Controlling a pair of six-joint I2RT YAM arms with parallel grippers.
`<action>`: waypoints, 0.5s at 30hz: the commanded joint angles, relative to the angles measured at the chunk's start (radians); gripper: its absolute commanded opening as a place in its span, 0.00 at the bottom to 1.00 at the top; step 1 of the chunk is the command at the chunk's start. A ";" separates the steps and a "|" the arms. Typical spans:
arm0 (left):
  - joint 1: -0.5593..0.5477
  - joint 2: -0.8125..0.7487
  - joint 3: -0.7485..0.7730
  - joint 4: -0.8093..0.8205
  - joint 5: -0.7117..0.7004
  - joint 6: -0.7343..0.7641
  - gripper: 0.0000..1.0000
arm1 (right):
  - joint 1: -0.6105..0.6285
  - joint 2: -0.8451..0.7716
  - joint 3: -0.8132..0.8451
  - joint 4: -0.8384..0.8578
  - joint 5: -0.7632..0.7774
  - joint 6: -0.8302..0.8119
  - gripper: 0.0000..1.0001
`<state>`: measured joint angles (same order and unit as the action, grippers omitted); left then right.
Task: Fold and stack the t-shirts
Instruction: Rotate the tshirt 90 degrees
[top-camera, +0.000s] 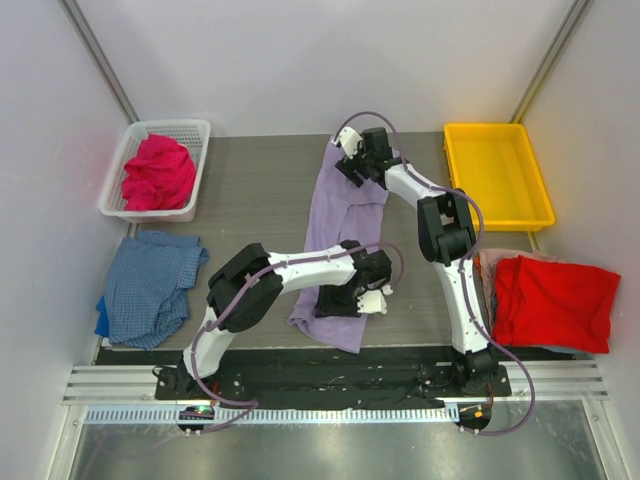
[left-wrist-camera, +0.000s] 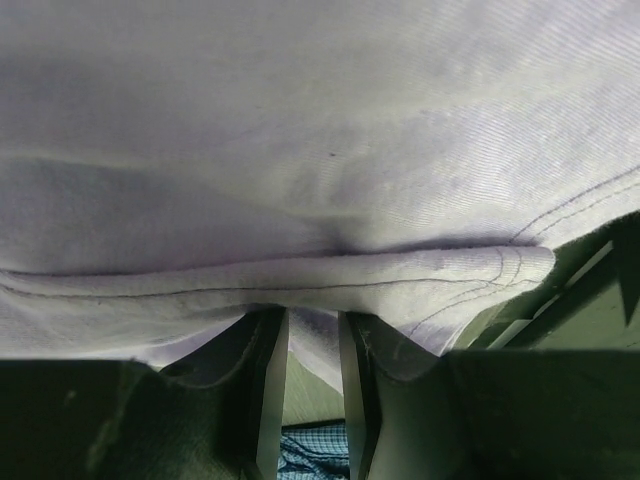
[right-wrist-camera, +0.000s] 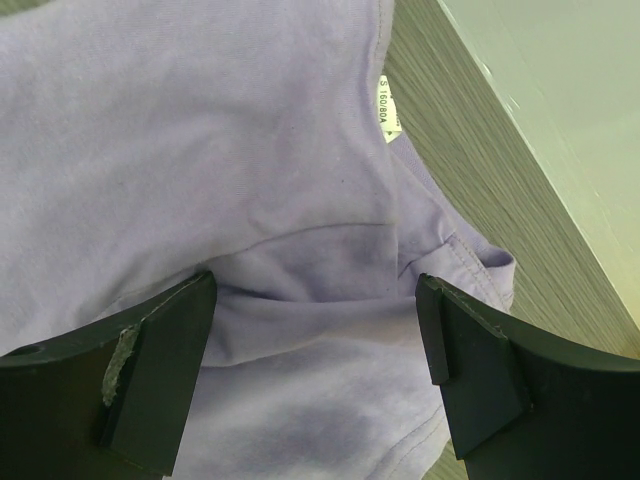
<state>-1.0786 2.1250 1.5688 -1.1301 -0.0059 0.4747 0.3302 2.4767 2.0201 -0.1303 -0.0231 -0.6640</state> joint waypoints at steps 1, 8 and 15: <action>-0.033 -0.014 0.026 0.047 0.069 -0.015 0.30 | 0.017 0.014 0.043 -0.011 -0.044 -0.003 0.91; -0.053 -0.002 0.128 0.032 0.064 -0.016 0.30 | 0.035 0.030 0.074 -0.012 -0.044 -0.013 0.92; -0.060 0.044 0.234 0.021 0.073 -0.018 0.30 | 0.049 0.068 0.154 -0.022 -0.041 -0.023 0.92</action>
<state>-1.1309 2.1452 1.7359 -1.1191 0.0326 0.4698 0.3588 2.5336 2.1201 -0.1593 -0.0471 -0.6765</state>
